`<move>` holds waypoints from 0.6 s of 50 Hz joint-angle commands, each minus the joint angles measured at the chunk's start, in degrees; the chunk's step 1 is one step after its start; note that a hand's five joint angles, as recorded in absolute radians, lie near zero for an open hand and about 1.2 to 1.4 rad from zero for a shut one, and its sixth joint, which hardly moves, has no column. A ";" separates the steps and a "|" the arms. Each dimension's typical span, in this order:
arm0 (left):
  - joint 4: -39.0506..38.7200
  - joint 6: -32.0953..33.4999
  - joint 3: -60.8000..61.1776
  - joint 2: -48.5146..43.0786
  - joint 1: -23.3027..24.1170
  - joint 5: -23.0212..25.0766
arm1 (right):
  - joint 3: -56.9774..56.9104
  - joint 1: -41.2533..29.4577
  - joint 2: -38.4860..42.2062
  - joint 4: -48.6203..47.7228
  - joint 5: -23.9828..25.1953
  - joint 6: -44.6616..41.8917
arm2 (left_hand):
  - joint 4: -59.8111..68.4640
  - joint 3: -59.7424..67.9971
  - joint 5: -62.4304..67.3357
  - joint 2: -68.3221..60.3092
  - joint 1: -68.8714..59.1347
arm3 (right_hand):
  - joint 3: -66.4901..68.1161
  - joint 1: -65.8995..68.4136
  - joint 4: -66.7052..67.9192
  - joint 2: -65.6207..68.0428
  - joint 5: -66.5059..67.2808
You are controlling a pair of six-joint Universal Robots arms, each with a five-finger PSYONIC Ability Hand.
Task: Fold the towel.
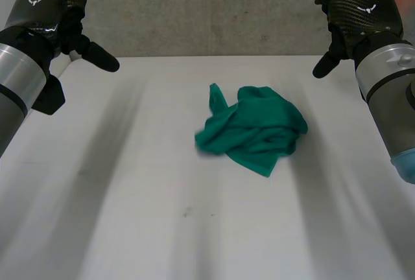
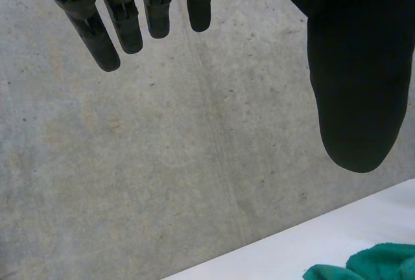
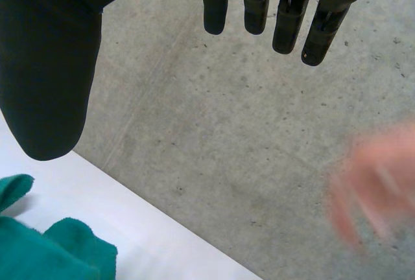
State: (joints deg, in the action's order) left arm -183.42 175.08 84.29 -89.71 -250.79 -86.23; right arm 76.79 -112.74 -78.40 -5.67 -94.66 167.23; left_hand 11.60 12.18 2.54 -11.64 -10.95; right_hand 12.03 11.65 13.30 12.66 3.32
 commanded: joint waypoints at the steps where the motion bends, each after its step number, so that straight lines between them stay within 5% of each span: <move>1: -0.01 0.00 0.00 -0.12 0.04 0.01 | -0.06 0.07 0.35 -0.57 0.26 0.03 | -1.60 -2.18 -2.54 1.64 0.95 | -2.03 -1.65 -3.30 -2.66 -3.32; 14: -0.97 0.00 0.35 -0.73 0.04 0.01 | -1.99 0.16 9.39 0.05 9.84 0.12 | -1.60 -2.18 -2.54 1.64 0.95 | -2.03 -1.65 -3.30 -2.66 -3.32; 23: -0.97 0.00 0.44 -2.66 0.13 0.01 | -10.07 -0.02 23.63 1.10 18.98 1.08 | -1.60 -2.18 -2.54 1.64 0.95 | -2.03 -1.65 -3.30 -2.66 -3.32; 30: -1.06 0.00 0.44 -4.60 0.22 0.01 | -18.85 -0.02 36.53 1.10 19.43 1.79 | -1.60 -2.18 -2.54 1.64 0.95 | 0.36 0.75 -0.90 -0.26 -0.93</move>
State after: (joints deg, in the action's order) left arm -184.42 175.08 84.73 -92.23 -250.62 -86.22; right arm 66.10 -112.78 -53.92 -4.53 -76.20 168.20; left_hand 11.60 12.18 2.54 -11.64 -10.95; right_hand 12.03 11.65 13.30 12.66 3.32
